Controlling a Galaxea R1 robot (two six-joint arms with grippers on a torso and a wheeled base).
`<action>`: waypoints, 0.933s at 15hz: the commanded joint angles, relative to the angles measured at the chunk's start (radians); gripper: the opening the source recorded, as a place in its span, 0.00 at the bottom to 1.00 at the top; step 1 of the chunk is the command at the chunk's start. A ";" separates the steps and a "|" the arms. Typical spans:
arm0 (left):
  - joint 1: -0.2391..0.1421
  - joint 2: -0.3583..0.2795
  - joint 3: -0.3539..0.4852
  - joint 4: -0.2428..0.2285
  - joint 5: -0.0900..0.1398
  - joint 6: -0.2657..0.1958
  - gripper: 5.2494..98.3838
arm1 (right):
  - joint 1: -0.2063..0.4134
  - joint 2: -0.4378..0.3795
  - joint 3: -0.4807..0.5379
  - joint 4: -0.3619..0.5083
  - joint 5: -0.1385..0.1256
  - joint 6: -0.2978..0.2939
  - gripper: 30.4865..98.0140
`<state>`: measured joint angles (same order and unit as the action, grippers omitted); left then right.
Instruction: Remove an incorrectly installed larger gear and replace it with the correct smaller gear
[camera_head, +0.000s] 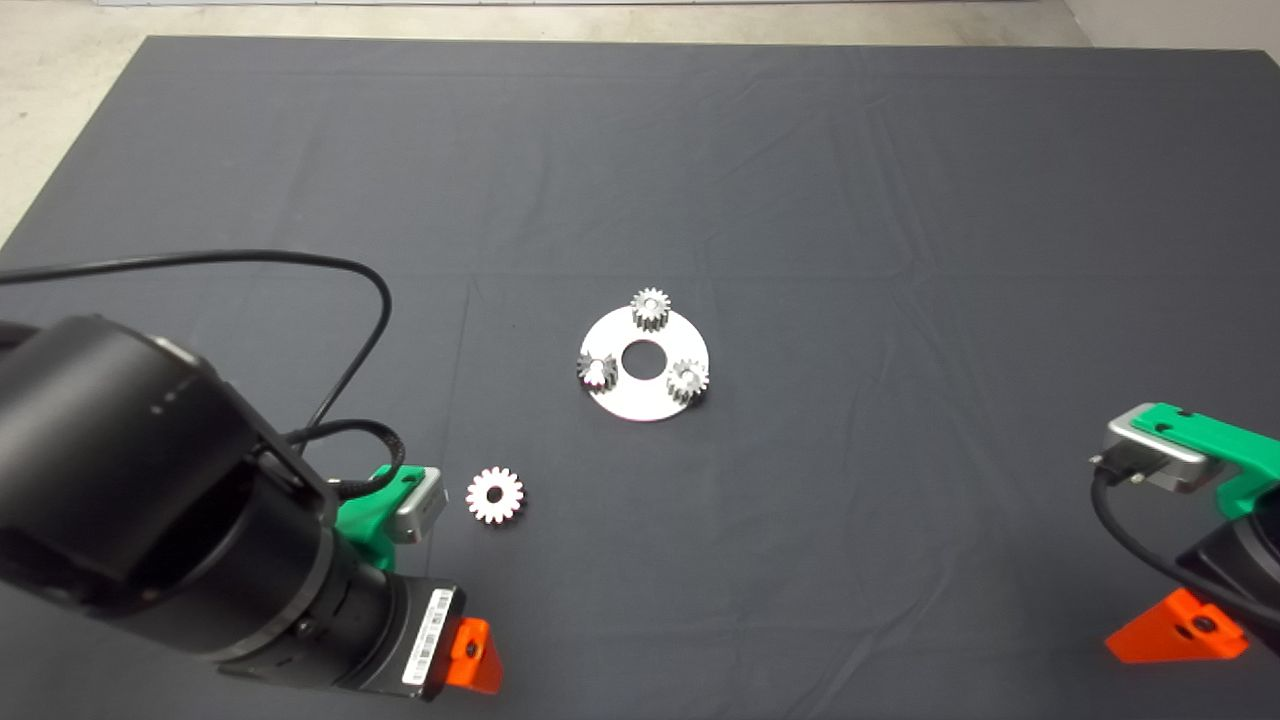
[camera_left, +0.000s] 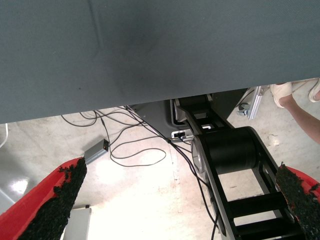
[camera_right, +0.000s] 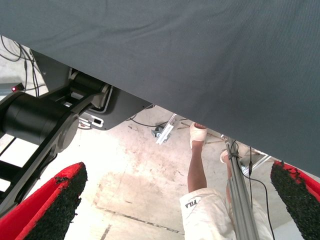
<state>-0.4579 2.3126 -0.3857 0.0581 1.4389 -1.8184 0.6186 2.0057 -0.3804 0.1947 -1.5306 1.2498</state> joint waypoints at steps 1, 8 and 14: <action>-0.015 -0.003 0.018 -0.004 -0.002 0.016 0.99 | 0.023 -0.006 0.008 0.029 -0.060 0.004 0.98; -0.015 -0.012 0.016 -0.004 -0.002 0.037 0.99 | 0.023 -0.012 0.008 0.026 -0.062 0.003 0.98; -0.015 -0.015 0.018 -0.007 -0.021 0.044 0.99 | 0.024 -0.027 0.012 0.026 -0.051 -0.001 0.98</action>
<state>-0.4579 2.3019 -0.3857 0.0581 1.4385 -1.7751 0.6189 1.9836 -0.3796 0.1947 -1.5306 1.2494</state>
